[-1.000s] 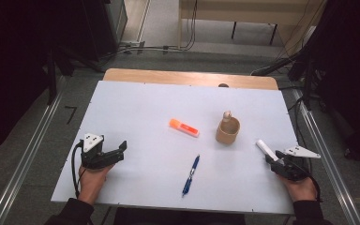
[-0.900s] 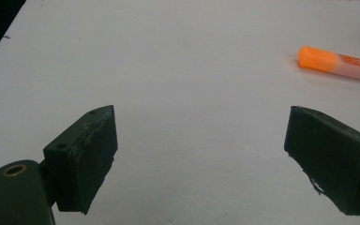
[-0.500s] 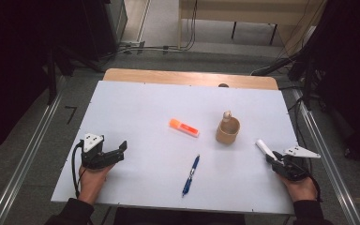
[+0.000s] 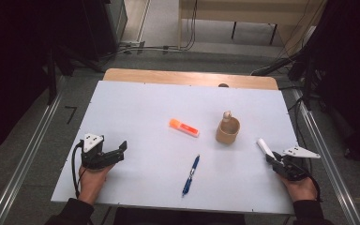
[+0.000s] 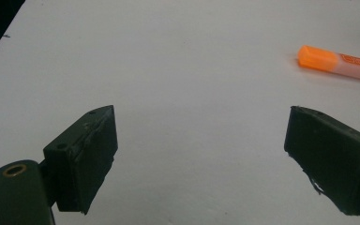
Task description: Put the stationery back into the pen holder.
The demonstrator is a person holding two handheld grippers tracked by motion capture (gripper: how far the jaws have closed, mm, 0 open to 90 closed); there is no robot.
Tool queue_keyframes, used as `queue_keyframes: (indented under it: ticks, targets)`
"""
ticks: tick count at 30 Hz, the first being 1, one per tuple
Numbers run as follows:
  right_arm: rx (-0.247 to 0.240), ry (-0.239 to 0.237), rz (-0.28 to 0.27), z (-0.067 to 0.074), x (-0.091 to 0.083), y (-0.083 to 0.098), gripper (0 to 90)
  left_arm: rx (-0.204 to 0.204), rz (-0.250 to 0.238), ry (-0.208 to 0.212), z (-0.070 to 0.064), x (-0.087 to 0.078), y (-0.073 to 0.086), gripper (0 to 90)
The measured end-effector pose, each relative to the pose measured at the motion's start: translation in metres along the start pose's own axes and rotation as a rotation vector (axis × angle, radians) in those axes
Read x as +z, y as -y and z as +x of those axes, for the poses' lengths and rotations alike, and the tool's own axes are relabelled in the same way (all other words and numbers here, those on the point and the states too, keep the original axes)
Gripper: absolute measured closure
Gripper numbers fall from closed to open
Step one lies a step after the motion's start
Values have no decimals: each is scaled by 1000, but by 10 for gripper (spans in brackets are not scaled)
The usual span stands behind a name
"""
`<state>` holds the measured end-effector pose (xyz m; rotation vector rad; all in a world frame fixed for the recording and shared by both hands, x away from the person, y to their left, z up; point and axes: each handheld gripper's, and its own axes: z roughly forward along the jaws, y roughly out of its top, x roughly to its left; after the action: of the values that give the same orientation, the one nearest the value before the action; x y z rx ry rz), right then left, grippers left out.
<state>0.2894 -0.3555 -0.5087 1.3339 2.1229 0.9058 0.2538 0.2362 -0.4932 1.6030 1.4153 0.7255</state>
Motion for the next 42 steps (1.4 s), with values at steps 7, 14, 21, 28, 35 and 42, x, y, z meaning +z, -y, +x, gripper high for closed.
queue_keyframes:
  ticks: [7,14,21,28,35,42]
  targets:
    - [5,3,-2,0,0,0,689,-4,1,8,0,-1,0,105]
    - [23,-2,-16,-1,-2,0,690,-9,3,16,-1,-1,0,105]
    - [24,-11,-38,2,-4,-1,690,-13,1,30,-5,-1,-1,105]
    - [28,-21,-59,3,-8,-3,690,2,5,60,-14,-2,-1,105]
    - [37,-37,-95,7,-15,-7,690,0,3,83,-21,-2,-4,105]
    - [37,-50,-116,11,-19,-10,690,8,16,116,-34,3,-7,105]
